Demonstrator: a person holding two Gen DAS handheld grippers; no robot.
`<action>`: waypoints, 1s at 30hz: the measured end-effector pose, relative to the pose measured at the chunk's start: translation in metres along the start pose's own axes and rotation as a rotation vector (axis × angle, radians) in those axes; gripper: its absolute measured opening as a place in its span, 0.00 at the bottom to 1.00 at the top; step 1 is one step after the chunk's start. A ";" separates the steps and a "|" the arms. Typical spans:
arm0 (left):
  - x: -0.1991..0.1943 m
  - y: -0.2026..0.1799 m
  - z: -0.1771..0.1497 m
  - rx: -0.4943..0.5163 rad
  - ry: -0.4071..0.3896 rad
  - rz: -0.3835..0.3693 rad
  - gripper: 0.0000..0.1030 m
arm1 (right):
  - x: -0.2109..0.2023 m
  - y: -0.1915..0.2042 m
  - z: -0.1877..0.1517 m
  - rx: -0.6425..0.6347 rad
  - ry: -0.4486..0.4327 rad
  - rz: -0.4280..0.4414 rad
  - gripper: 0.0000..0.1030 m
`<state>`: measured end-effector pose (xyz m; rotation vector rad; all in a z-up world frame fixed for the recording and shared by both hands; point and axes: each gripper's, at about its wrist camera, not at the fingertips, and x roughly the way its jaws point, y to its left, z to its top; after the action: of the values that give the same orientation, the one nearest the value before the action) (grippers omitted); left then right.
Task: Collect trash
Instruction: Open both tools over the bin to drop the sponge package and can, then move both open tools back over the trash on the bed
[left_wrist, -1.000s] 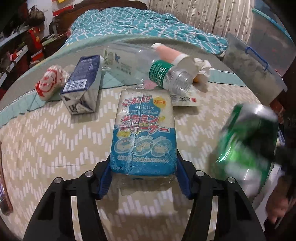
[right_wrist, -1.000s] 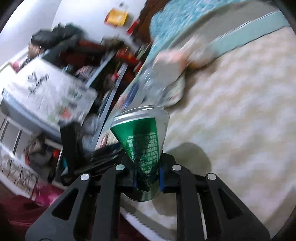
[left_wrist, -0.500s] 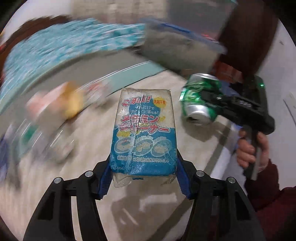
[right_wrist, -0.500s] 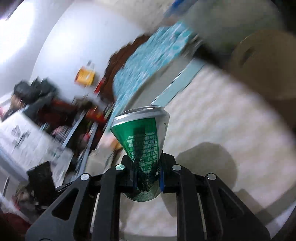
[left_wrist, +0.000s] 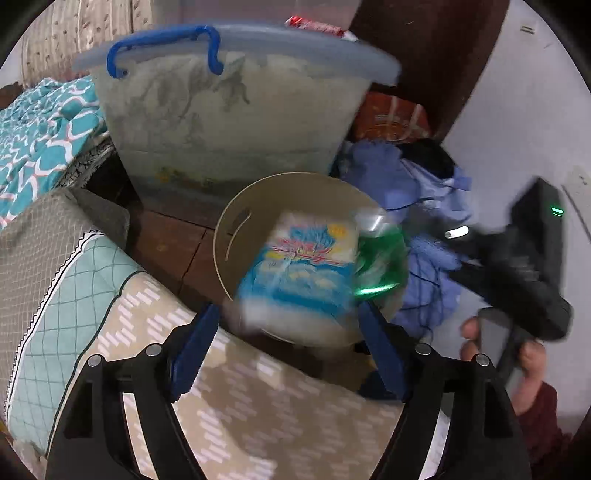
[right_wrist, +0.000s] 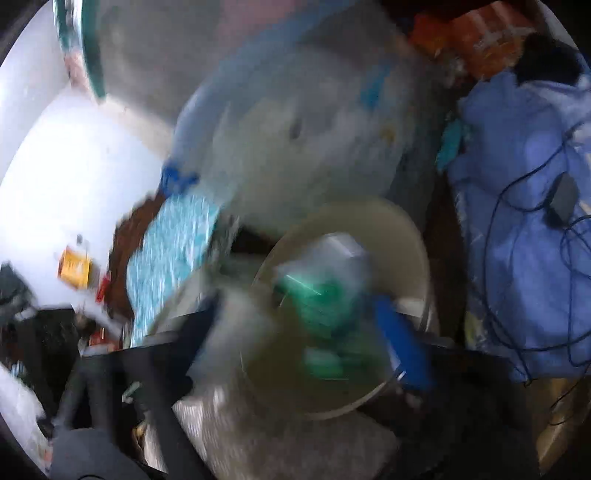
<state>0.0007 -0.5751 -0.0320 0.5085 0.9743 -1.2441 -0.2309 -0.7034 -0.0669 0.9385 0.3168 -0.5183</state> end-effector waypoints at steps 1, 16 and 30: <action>-0.001 0.002 -0.001 -0.020 0.002 -0.002 0.72 | -0.003 0.004 0.003 -0.026 -0.003 0.001 0.86; -0.195 0.106 -0.229 -0.263 -0.118 0.118 0.71 | 0.044 0.169 -0.085 -0.352 0.334 0.293 0.47; -0.251 0.299 -0.239 -0.698 -0.088 0.373 0.66 | 0.166 0.316 -0.253 -0.671 0.626 0.284 0.71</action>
<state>0.1988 -0.1642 0.0006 0.0723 1.1023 -0.5317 0.0726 -0.3886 -0.0722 0.4492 0.8470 0.1667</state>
